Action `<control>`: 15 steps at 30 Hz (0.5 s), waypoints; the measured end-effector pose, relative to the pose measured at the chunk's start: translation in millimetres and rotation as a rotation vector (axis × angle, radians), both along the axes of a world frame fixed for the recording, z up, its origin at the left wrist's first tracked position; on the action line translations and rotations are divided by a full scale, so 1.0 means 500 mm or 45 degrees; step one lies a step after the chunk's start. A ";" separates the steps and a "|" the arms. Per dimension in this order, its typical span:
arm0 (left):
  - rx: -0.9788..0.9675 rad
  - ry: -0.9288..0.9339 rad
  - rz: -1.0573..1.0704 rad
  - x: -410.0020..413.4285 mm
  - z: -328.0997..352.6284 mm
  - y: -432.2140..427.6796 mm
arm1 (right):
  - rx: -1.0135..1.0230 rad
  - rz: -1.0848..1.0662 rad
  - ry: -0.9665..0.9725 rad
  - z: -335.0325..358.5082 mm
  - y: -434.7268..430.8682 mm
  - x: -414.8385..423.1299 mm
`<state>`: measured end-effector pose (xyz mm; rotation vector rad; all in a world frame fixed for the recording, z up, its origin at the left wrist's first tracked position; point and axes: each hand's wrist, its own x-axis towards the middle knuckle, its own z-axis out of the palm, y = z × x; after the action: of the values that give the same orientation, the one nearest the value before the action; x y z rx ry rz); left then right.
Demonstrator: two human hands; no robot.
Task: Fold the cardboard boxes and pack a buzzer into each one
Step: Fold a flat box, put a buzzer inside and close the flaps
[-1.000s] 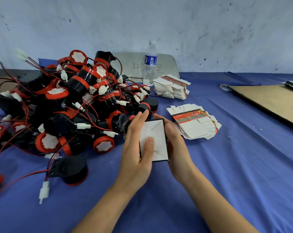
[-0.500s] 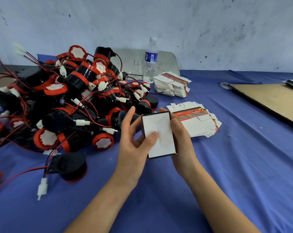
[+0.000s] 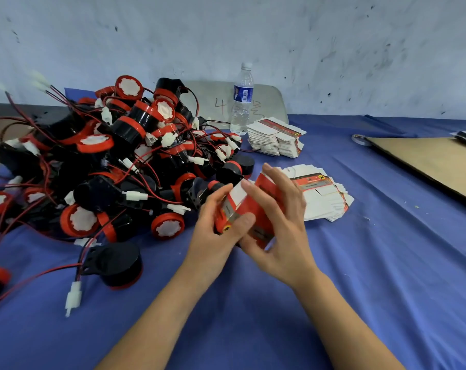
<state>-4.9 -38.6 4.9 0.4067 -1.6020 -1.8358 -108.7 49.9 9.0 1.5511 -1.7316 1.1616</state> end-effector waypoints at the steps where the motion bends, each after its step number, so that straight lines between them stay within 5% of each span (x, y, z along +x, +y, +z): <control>1: -0.051 -0.015 0.011 0.000 -0.004 -0.002 | -0.046 0.081 -0.054 -0.003 0.003 0.001; 4: -0.267 -0.154 -0.026 0.007 -0.012 -0.023 | -0.272 0.089 -0.347 -0.009 0.010 -0.004; 7: -0.786 -0.378 -0.049 0.021 -0.017 -0.042 | -0.434 -0.089 -0.710 -0.002 0.004 -0.018; 11: -1.297 -0.336 0.682 0.028 -0.003 -0.055 | -0.478 -0.048 -1.162 0.001 -0.001 -0.025; 13: -1.372 -0.598 0.938 0.028 -0.004 -0.068 | -0.461 0.044 -1.222 -0.001 0.001 -0.024; 15: -1.369 -0.914 0.868 0.029 -0.019 -0.077 | -0.417 0.111 -1.161 -0.005 0.003 -0.018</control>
<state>9.4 -77.2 -4.4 0.9756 -2.2393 -0.1784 -117.6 51.2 6.8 0.9390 -1.8304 2.2986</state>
